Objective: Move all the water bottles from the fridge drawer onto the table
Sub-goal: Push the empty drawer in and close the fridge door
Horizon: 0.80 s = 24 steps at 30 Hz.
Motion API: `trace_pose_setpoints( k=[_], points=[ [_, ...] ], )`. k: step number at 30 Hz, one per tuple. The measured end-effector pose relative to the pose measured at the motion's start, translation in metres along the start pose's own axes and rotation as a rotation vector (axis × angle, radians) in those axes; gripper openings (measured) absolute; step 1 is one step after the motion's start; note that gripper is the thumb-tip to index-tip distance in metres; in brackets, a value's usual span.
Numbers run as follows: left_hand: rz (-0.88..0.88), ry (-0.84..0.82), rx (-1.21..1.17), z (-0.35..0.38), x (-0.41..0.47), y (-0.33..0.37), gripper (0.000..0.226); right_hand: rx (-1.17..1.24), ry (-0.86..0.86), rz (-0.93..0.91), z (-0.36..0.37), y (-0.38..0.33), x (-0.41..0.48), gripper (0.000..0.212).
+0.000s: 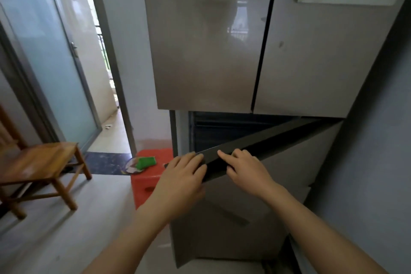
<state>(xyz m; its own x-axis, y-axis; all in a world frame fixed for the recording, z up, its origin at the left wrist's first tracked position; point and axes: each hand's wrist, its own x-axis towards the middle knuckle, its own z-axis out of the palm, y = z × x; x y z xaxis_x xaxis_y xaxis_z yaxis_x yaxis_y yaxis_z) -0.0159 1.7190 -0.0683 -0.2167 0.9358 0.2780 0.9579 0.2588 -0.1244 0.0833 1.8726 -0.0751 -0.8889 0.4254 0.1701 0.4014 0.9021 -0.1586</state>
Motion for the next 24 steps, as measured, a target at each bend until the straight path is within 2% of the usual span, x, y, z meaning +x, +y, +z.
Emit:
trace_pose_setpoints(
  k=[2, 7, 9, 12, 13, 15, 18, 20, 24],
  points=[
    [0.057, 0.06, 0.0, 0.019, 0.009, -0.004, 0.049, -0.016, 0.027, 0.014, 0.007, -0.004, 0.018, 0.049],
    [-0.089, 0.063, -0.035, 0.058, 0.027, -0.015, 0.065, 0.004, 0.03, 0.023, 0.015, 0.013, 0.047, 0.05],
    [-0.143, 0.048, -0.063, 0.069, 0.033, -0.018, 0.072, -0.004, 0.124, 0.081, 0.022, 0.029, 0.052, 0.049],
    [-0.227, 0.025, -0.084, 0.079, 0.041, -0.02, 0.082, 0.014, 0.372, 0.134, 0.041, 0.059, 0.058, 0.042],
    [-0.236, 0.036, -0.088, 0.084, 0.044, -0.023, 0.086, 0.002, 0.394, 0.168, 0.047, 0.066, 0.06, 0.039],
    [-0.231, 0.066, -0.085, 0.092, 0.051, -0.03, 0.094, -0.069, 0.338, 0.181, 0.057, 0.075, 0.065, 0.042],
    [-0.269, 0.068, -0.077, 0.101, 0.065, -0.043, 0.099, -0.151, 0.228, 0.173, 0.069, 0.081, 0.076, 0.062],
    [-0.319, 0.046, -0.087, 0.099, 0.077, -0.052, 0.1, -0.157, 0.213, 0.163, 0.07, 0.081, 0.088, 0.067],
    [-0.395, -0.035, -0.098, 0.105, 0.104, -0.066, 0.091, -0.18, 0.186, 0.165, 0.071, 0.083, 0.112, 0.074]
  ],
)
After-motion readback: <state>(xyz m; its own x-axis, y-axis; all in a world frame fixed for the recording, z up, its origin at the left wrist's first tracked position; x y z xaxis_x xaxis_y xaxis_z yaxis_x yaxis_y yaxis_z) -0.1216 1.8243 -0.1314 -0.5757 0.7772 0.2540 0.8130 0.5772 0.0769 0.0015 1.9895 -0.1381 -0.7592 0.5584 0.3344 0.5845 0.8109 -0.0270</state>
